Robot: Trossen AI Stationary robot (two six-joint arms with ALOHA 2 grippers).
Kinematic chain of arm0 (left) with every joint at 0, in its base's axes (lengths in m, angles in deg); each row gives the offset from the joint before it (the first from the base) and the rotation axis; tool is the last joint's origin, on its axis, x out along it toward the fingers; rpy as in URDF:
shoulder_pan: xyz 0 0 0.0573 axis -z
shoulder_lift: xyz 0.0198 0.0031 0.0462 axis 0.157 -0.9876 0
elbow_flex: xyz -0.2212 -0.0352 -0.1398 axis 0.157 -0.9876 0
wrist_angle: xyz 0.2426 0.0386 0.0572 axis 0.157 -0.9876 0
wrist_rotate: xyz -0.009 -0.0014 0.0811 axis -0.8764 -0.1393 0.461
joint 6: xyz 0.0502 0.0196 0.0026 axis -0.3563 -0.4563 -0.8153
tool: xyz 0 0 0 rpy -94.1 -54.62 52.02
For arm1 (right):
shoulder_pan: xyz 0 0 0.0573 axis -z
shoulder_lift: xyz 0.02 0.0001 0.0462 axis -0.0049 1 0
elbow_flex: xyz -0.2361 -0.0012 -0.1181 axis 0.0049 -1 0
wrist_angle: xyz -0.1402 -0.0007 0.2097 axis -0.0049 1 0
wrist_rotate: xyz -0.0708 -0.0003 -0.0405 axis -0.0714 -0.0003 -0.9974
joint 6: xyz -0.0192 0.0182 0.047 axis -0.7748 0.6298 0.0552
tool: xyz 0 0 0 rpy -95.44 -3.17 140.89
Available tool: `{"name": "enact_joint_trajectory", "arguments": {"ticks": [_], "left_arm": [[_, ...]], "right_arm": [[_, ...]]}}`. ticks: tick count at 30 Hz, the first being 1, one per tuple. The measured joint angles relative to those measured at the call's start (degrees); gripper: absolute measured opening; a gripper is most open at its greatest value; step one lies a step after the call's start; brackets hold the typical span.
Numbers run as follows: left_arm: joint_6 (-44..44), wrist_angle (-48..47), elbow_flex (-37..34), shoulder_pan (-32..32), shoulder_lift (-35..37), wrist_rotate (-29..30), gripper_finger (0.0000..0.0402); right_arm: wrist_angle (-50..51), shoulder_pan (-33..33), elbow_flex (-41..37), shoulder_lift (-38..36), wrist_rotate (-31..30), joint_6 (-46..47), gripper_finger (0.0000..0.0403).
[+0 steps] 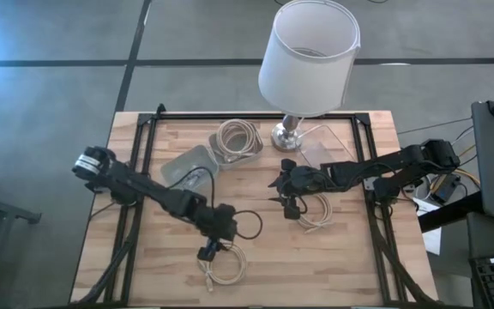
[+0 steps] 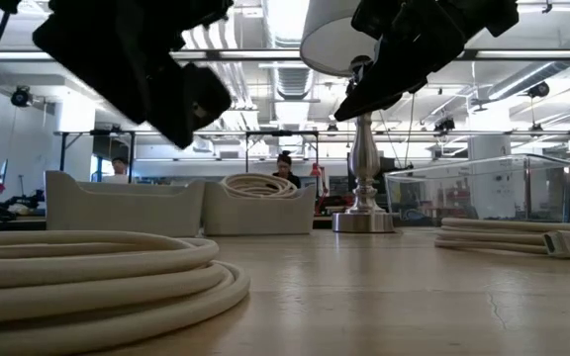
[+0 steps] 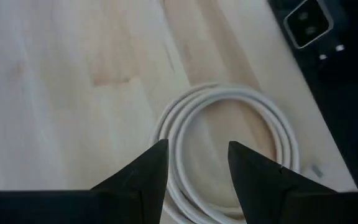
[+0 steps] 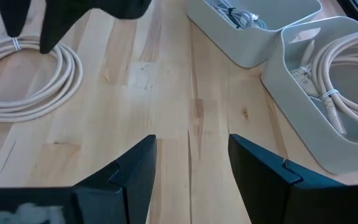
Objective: Pick & Place USB Port
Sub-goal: Put the light brown USB cable into the transparent bin
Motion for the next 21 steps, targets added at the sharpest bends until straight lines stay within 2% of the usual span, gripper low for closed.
{"name": "enact_joint_trajectory", "arguments": {"ticks": [6,11,14,21], "left_arm": [[6.2,2.6,-2.3,0.2,-3.1,0.1,0.0170],[7.0,5.2,-4.7,0.3,-5.5,0.2,0.0170],[7.7,6.3,-5.3,0.3,-6.1,2.7,0.0170],[14.3,12.2,-7.8,0.4,-7.2,3.7,0.0170]], "right_arm": [[0.0,0.0,0.0,0.0,0.0,-0.9,0.0194],[-1.3,0.0,0.0,0.0,0.0,-9.6,0.0194],[-1.3,0.0,0.9,0.0,-0.1,-14.2,0.0194],[-1.6,0.0,4.9,0.0,-0.2,-21.8,0.0194]]}}
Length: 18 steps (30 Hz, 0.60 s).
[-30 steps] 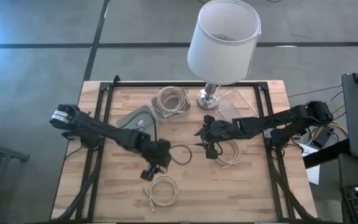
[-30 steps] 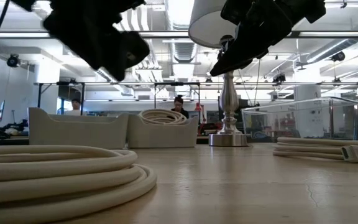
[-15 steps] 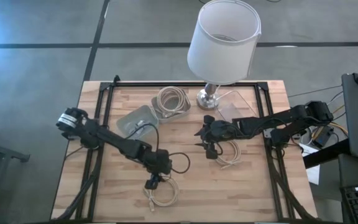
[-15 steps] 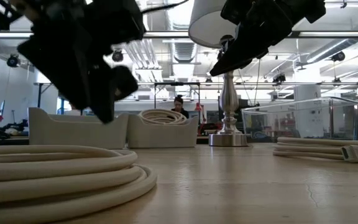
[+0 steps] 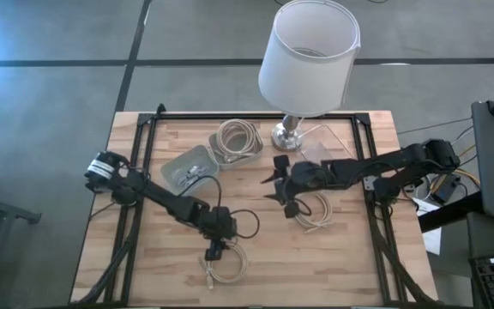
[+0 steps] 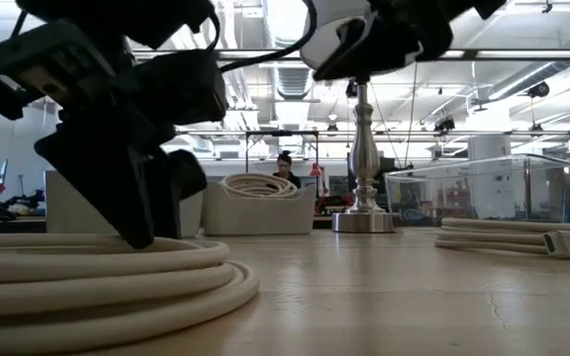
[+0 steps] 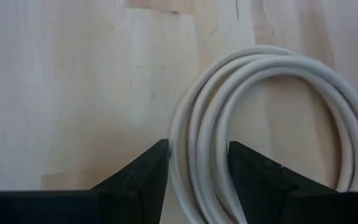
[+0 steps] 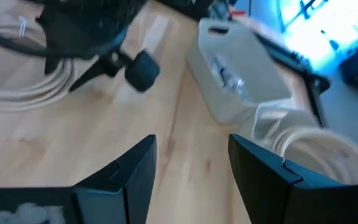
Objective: Pick & Place USB Port
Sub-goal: Put the light brown USB cable into the transparent bin
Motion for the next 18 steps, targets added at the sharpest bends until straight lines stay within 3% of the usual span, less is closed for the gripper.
{"name": "enact_joint_trajectory", "arguments": {"ticks": [8,18], "left_arm": [[4.7,2.8,-2.7,0.6,0.0,5.2,0.0157],[2.7,2.0,-3.2,-0.2,0.0,24.2,0.0065]], "right_arm": [[-0.2,0.0,1.9,0.0,0.0,-5.8,0.0194],[-0.5,0.0,1.9,0.0,0.0,-11.6,0.0194]]}}
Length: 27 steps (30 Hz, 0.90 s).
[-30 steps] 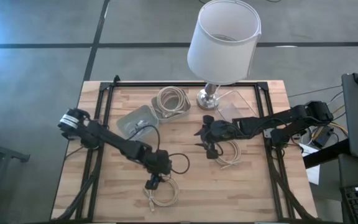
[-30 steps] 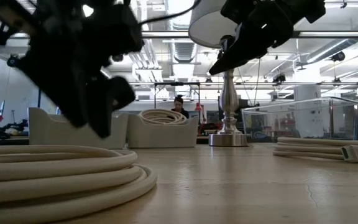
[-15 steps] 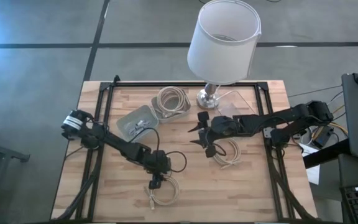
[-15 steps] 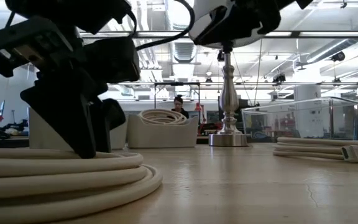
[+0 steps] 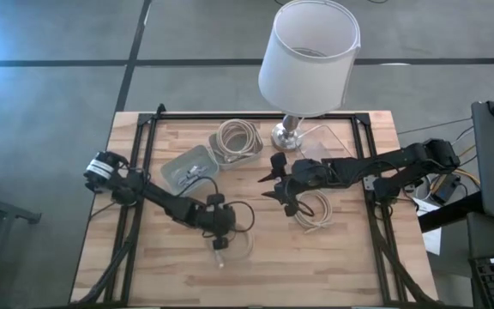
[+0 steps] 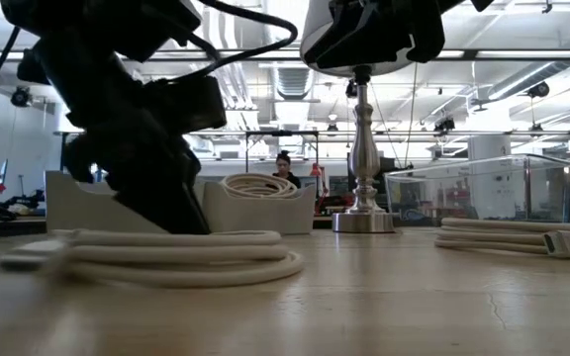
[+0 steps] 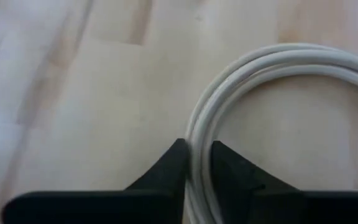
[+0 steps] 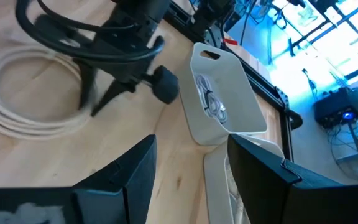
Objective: Pick & Place USB Port
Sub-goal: Put the light brown USB cable into the transparent bin
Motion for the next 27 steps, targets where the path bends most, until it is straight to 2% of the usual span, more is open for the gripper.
{"name": "enact_joint_trajectory", "arguments": {"ticks": [3,10,16,23,27], "left_arm": [[-0.1,-0.1,0.0,-0.9,0.0,1.2,0.0036],[-1.4,-0.5,0.5,-3.7,0.1,9.4,0.0035],[-8.2,-0.3,2.8,-5.1,1.2,14.7,0.0035],[-20.2,0.1,7.3,-5.0,2.6,26.3,0.0038],[-25.6,0.1,9.6,-5.0,2.6,29.8,0.0040]], "right_arm": [[0.0,0.0,0.0,0.0,0.0,0.0,0.0194],[-0.1,0.0,0.0,0.0,0.2,3.6,0.0194],[-0.1,0.0,0.0,0.0,0.2,10.1,0.0194],[0.2,0.0,-0.2,0.9,0.1,25.0,0.0194],[0.3,0.0,-0.2,2.3,0.1,30.9,0.0194]]}}
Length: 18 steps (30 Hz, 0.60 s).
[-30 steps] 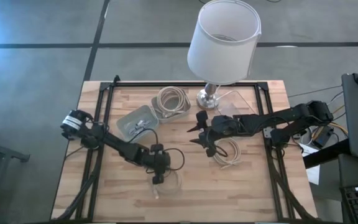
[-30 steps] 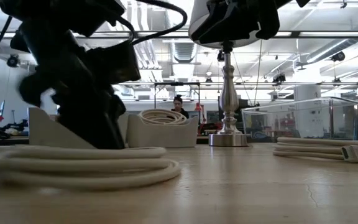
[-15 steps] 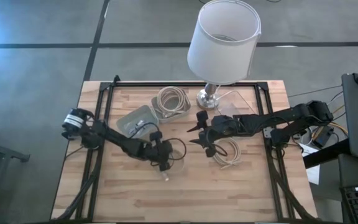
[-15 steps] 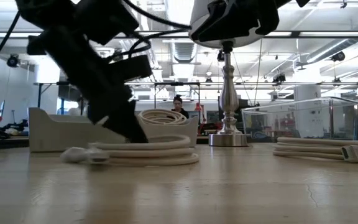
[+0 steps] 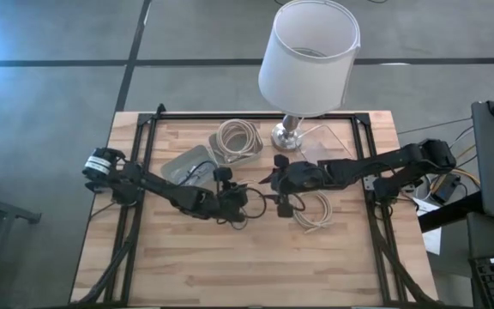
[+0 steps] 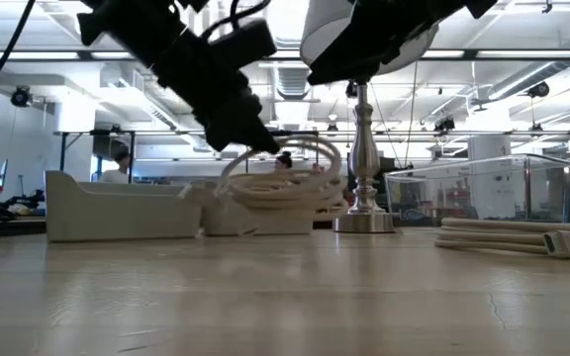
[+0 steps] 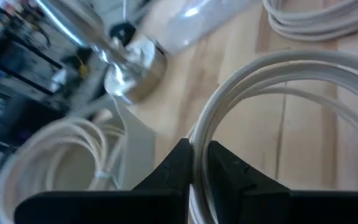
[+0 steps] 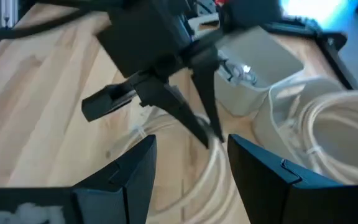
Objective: Pick & Place USB Port
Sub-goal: Put the light brown USB cable into the transparent bin
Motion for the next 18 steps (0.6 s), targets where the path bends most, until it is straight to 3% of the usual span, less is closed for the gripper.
{"name": "enact_joint_trajectory", "arguments": {"ticks": [7,18], "left_arm": [[-8.4,0.1,2.5,0.2,0.0,10.2,0.0041],[-13.9,0.9,4.7,0.6,0.0,12.8,0.0042]], "right_arm": [[1.2,0.1,0.2,2.6,-10.7,6.9,0.0194],[1.4,0.7,0.3,2.9,-10.7,15.1,0.0194]]}}
